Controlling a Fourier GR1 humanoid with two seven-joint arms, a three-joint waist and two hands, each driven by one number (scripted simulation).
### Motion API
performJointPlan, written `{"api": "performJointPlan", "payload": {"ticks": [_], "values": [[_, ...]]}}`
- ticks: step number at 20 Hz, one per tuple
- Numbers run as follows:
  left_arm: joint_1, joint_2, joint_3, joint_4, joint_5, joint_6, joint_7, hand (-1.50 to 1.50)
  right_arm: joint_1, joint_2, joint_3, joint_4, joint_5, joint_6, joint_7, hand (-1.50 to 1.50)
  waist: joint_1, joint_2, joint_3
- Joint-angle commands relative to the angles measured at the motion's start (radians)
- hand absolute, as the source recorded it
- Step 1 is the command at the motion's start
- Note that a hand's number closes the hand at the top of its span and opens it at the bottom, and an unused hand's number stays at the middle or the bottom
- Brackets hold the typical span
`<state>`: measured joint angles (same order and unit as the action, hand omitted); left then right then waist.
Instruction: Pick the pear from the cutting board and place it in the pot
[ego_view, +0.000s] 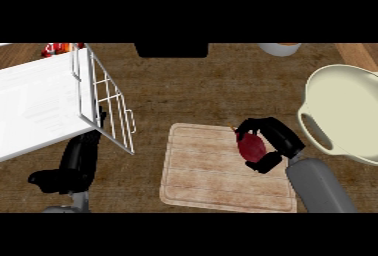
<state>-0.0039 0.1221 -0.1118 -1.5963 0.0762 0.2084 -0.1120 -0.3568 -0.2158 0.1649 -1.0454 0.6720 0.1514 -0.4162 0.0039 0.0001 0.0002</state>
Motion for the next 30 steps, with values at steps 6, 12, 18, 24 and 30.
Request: {"api": "performJointPlan", "payload": {"ticks": [6,12,18,24,30], "values": [[0.047,-0.018,-0.002,-0.020,-0.007,-0.010,-0.019,0.00,0.052,0.006,0.119,-0.064,0.235,-0.085,0.203,1.50,-0.006,-0.005,-0.002],[0.002,-0.027,0.010,0.003,-0.020,0.005,-0.001,0.00,0.117,0.048,0.232,-0.227,0.429,-0.127,0.446,1.50,-0.012,-0.005,-0.001],[0.014,-0.026,0.018,0.022,-0.027,-0.009,-0.023,0.00,0.222,0.040,0.224,-0.562,0.440,-0.158,0.494,1.50,-0.017,-0.005,-0.001],[-0.020,-0.014,0.036,0.025,-0.020,-0.018,0.004,0.00,0.346,0.008,0.232,-0.886,0.497,-0.205,0.556,1.50,-0.027,-0.006,-0.001],[0.048,-0.028,-0.004,-0.068,-0.046,-0.006,0.043,0.00,0.349,-0.004,0.151,-1.036,0.579,-0.121,0.689,1.50,-0.008,-0.003,0.000]]}}
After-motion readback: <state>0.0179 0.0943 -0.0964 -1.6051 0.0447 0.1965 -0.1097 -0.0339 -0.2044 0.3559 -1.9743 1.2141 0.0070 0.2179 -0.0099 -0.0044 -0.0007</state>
